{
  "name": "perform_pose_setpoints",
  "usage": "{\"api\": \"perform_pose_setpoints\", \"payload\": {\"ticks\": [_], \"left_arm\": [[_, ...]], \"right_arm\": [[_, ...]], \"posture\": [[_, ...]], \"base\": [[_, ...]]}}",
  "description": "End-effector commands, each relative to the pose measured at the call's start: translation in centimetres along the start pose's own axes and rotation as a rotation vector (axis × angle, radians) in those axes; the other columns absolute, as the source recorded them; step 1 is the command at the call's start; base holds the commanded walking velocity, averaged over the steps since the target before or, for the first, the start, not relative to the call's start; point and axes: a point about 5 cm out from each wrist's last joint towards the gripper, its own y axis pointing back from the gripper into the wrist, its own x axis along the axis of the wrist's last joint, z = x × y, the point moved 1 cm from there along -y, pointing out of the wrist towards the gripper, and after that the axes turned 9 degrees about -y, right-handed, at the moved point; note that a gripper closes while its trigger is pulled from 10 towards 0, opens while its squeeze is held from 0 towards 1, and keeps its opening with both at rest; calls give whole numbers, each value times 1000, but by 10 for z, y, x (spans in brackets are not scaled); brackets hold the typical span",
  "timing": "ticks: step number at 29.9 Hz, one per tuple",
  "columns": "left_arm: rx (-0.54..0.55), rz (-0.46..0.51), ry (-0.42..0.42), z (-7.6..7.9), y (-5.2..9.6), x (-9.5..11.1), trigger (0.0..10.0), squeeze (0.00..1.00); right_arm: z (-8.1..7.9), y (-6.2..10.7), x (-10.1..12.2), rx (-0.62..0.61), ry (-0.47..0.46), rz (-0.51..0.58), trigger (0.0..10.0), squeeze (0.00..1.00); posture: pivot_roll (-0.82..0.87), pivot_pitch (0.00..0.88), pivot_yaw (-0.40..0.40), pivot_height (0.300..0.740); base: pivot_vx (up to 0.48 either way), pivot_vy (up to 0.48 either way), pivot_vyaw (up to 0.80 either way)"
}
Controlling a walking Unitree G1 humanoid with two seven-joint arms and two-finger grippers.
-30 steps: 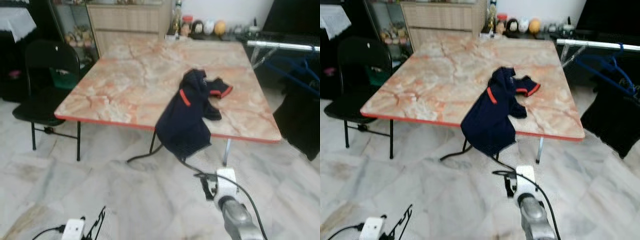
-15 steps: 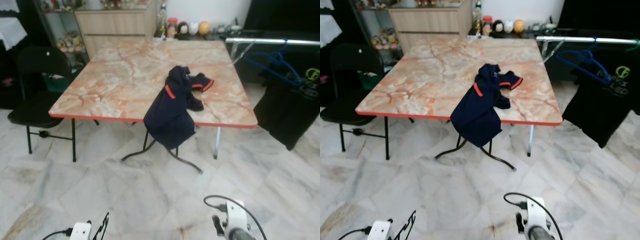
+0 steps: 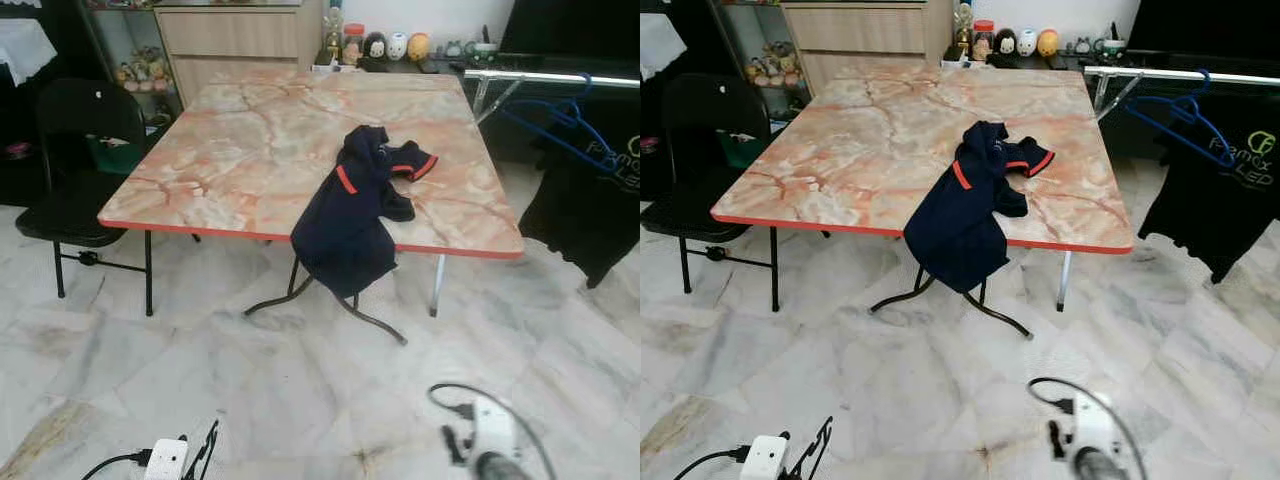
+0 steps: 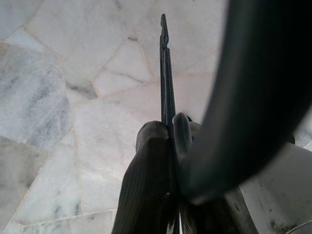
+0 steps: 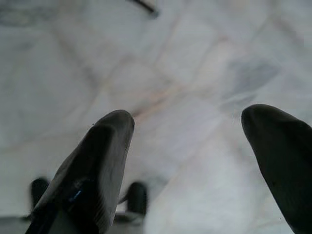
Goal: Hang hanger
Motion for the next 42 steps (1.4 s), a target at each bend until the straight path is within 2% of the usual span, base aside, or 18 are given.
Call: {"api": "perform_pose_setpoints", "payload": {"ticks": [1, 3, 9, 15, 27, 42], "left_arm": [[1, -16, -19, -1, 1, -3, 10000, 0], [6, -10, -18, -2, 1, -1, 10000, 0], [10, 0, -28, -4, 0, 2, 10000, 0], [19, 20, -34, -6, -3, 11, 10000, 0], [22, 20, -29, -6, -2, 8, 10000, 0], [15, 38, -38, -6, -4, 16, 10000, 0]], "right_arm": [[-7, 1, -11, 6, -16, -24, 10000, 0], [-25, 6, -35, 21, -15, -49, 10000, 0], [-33, 8, -42, 33, -19, -61, 10000, 0], [-30, 8, -43, 20, -39, -65, 10000, 0], [-21, 10, -48, -13, -59, -82, 10000, 0], [-25, 10, -48, -5, -60, -81, 10000, 0]], "posture": [[-26, 0, -9, 740], [-28, 0, -9, 740], [-36, 0, -5, 740], [-22, 0, -9, 740], [-19, 0, -19, 740], [-22, 0, -6, 740]], "base": [[0, 0, 0], [0, 0, 0], [0, -42, 0], [0, -304, 0], [0, -308, 0], [0, -310, 0]]}}
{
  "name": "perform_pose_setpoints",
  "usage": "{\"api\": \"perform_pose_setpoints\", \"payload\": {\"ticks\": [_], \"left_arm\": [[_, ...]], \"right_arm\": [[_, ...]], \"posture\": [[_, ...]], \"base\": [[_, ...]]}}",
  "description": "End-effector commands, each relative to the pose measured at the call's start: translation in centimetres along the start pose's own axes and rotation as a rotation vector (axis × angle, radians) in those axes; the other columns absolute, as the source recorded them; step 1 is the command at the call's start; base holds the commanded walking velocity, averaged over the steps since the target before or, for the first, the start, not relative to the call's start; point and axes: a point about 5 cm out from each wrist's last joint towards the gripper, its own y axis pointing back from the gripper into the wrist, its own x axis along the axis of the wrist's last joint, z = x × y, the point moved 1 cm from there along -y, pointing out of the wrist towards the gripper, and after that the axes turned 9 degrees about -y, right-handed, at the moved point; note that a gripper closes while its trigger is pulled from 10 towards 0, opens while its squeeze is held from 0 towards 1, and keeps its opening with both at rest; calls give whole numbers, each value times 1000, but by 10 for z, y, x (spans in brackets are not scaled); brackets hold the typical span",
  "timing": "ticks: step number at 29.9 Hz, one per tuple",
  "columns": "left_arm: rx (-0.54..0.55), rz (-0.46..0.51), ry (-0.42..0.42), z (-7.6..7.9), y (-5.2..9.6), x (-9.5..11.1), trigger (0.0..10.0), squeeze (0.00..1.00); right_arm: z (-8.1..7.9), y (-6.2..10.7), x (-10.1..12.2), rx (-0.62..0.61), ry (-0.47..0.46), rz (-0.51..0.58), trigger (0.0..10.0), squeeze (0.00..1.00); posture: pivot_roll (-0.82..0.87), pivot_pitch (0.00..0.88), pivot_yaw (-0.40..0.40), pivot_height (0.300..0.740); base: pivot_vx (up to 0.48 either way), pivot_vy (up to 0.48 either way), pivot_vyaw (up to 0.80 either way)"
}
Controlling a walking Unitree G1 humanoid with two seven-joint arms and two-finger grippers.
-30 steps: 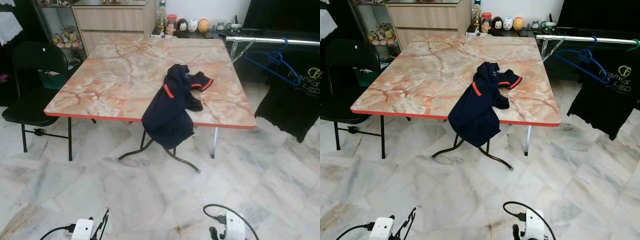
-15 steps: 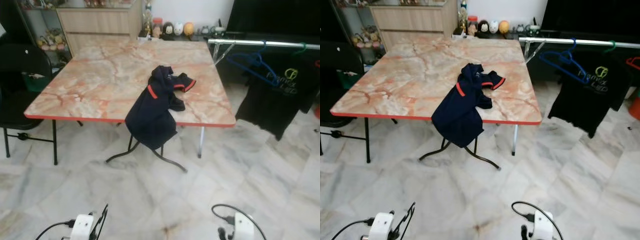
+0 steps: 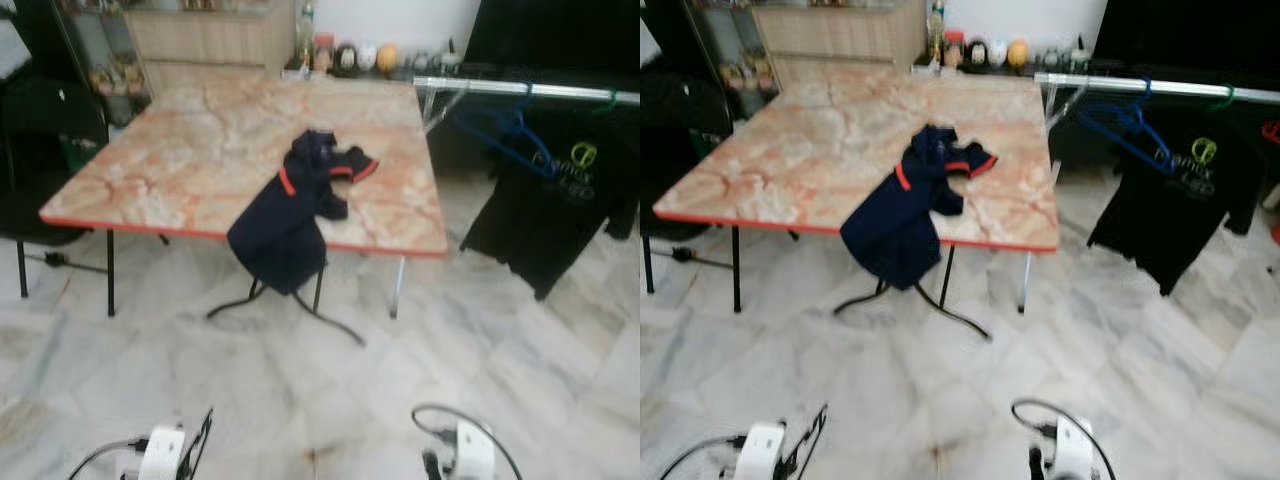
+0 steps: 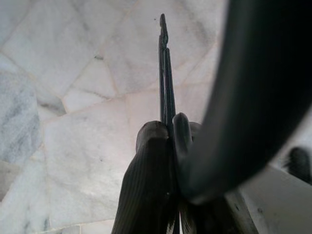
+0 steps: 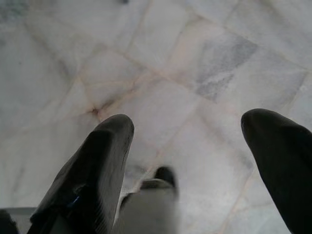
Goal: Hang hanger
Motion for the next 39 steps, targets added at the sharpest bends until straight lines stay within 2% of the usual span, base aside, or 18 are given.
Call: {"api": "perform_pose_setpoints", "payload": {"ticks": [1, 21, 29, 39], "left_arm": [[-19, -2, -10, 4, -1, 2, 10000, 0], [-9, 3, 0, 4, -4, 8, 10000, 0], [-8, -11, 2, 4, -3, 5, 10000, 0], [-9, -18, 3, 4, -3, 4, 10000, 0]], "right_arm": [[9, 1, -2, -27, 1, -8, 10000, 0], [10, -1, 10, -30, -9, 23, 10000, 0], [16, -1, 10, -38, -18, 14, 10000, 0], [17, -1, 8, -43, -21, 4, 10000, 0]], "posture": [[-22, 0, -6, 740], [-24, 0, 6, 740], [-31, 0, 13, 740], [-31, 0, 15, 740]], "base": [[0, -311, 0], [0, -315, 0], [0, -317, 0], [0, -330, 0]]}}
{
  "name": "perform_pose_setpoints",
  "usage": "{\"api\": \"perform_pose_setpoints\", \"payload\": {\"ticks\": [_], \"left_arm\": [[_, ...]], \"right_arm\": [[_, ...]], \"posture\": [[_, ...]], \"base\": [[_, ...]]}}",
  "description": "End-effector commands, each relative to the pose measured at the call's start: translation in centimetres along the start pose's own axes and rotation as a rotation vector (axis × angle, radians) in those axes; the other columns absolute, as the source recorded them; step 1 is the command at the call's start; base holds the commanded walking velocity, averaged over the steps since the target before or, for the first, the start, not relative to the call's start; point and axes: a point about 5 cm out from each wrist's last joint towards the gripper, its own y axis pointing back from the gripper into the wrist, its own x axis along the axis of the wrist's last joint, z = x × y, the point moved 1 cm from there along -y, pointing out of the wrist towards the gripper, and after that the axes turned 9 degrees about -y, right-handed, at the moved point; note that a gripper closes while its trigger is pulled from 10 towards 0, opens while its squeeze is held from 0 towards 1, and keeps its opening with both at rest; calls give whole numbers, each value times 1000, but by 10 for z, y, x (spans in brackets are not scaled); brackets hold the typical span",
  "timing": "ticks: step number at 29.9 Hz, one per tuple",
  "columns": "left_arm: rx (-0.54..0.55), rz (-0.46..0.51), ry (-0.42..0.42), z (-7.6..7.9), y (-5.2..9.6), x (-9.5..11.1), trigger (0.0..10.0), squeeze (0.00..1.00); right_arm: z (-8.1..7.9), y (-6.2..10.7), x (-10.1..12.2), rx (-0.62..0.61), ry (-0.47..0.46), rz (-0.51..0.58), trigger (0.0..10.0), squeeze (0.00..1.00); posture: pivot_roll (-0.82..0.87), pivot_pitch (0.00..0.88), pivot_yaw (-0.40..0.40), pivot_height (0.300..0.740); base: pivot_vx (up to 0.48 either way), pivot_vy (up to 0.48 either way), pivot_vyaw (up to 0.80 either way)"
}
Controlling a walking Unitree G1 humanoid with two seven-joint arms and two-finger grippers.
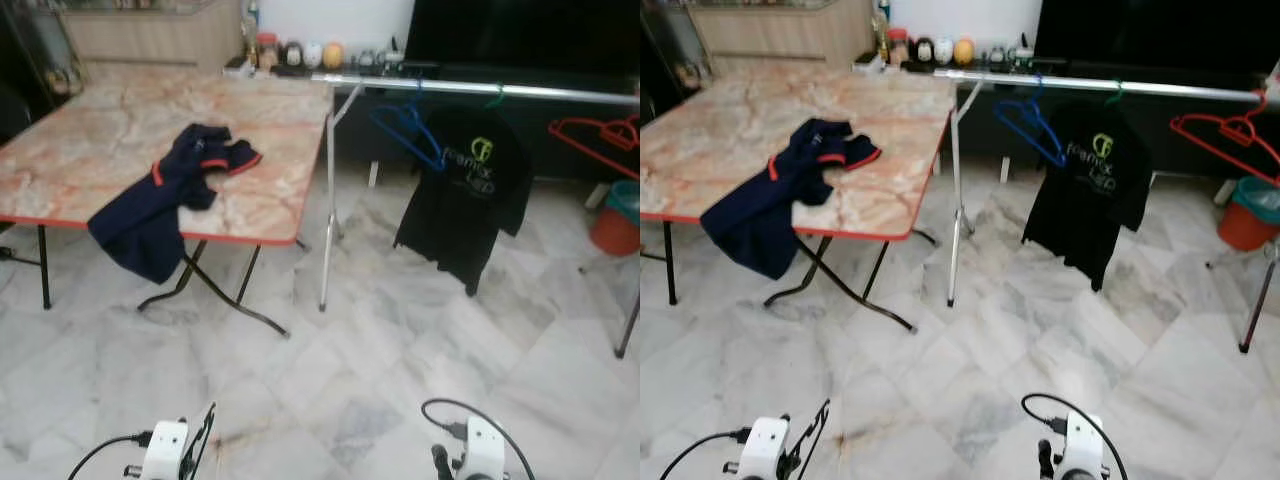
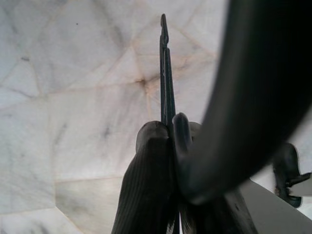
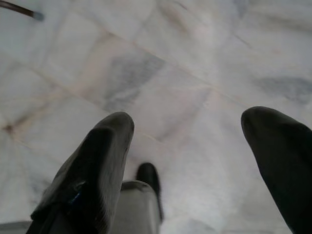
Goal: Hang hanger
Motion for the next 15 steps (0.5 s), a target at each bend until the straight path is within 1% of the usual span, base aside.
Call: {"api": "perform_pose_setpoints", "payload": {"ticks": [1, 7, 10, 11, 15], "left_arm": [[4, -27, -7, -2, 2, -6, 10000, 0], [2, -27, -5, -1, 1, -6, 10000, 0], [2, -28, -4, -1, 1, -6, 10000, 0], [2, -29, -3, 0, 1, -6, 10000, 0], [2, -30, -1, 1, 1, -6, 10000, 0]], "right_arm": [[-2, -1, 2, 1, -3, 0, 10000, 0], [-2, -1, 2, 1, -10, 0, 10000, 0], [1, -1, 3, -2, -10, -1, 10000, 0], [5, -1, 5, -5, -10, 0, 10000, 0], [11, -1, 9, -12, -15, 5, 10000, 0]], "posture": [[-31, 0, 15, 740], [-29, 0, 14, 740], [-28, 0, 12, 740], [-29, 0, 10, 740], [-29, 0, 10, 740]], "base": [[0, -334, 0], [0, -333, 0], [0, -334, 0], [0, -341, 0], [0, -348, 0]]}}
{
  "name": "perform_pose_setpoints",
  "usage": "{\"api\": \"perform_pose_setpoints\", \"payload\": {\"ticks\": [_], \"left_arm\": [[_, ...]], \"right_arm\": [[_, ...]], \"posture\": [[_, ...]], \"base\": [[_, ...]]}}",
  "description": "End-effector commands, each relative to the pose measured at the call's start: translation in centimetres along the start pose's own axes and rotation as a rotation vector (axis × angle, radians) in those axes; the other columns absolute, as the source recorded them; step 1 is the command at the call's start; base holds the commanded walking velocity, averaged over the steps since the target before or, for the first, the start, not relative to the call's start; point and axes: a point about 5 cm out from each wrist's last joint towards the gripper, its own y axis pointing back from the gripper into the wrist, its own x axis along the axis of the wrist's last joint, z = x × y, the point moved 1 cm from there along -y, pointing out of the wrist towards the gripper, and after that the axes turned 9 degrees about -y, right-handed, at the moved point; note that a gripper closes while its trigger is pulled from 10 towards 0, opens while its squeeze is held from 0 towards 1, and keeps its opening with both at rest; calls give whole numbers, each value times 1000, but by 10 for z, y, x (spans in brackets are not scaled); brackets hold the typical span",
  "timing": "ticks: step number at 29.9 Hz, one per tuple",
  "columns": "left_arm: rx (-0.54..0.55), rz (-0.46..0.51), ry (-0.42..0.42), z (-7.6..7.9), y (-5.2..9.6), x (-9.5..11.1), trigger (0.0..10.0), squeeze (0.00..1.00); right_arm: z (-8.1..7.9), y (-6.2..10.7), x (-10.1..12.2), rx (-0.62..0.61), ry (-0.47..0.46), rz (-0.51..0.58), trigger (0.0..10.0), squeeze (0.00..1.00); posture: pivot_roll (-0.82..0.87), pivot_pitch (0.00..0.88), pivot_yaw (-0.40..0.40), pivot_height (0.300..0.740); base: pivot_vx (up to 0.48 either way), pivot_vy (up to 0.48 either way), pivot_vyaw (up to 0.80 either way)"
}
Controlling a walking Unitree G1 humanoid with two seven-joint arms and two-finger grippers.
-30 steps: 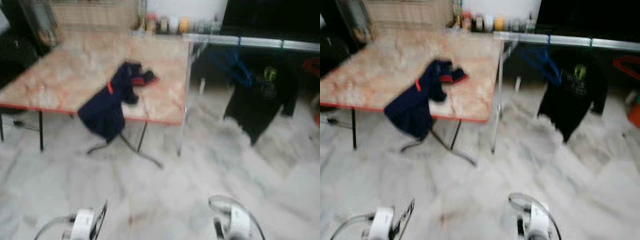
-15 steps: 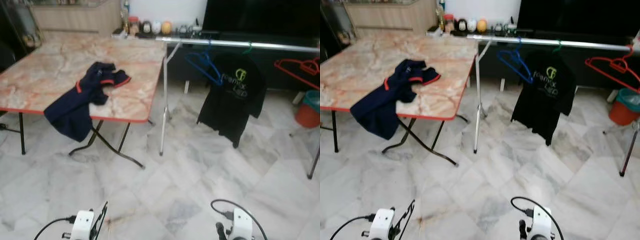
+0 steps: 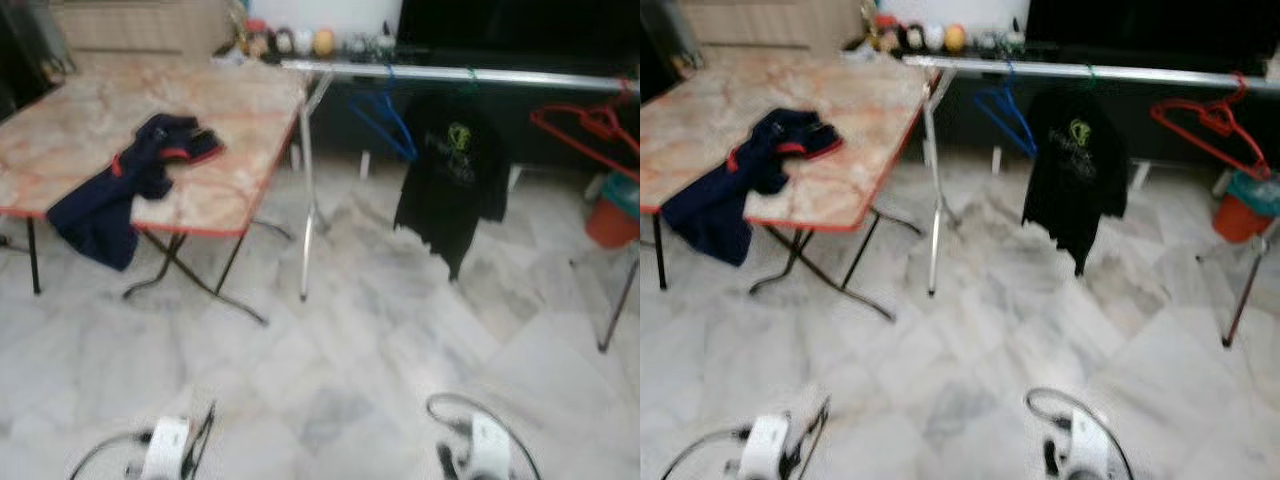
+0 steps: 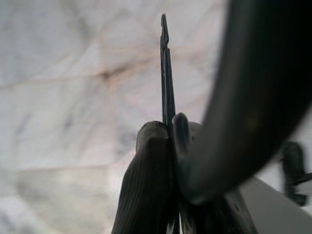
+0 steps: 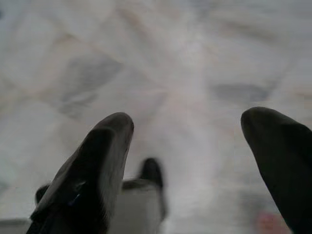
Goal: Hang hanger
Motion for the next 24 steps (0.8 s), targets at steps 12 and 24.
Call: {"api": "perform_pose_setpoints", "payload": {"ticks": [12, 24], "left_arm": [[20, -41, -7, -7, 4, -12, 10000, 0], [23, -58, -7, -8, 5, -15, 10000, 0]], "right_arm": [[-5, -3, 12, 21, -19, 9, 10000, 0], [-38, -5, 19, 62, -24, 12, 10000, 0]], "posture": [[-27, 0, 3, 740], [-30, 1, 8, 740]], "base": [[0, -349, 0], [0, -348, -567]]}}
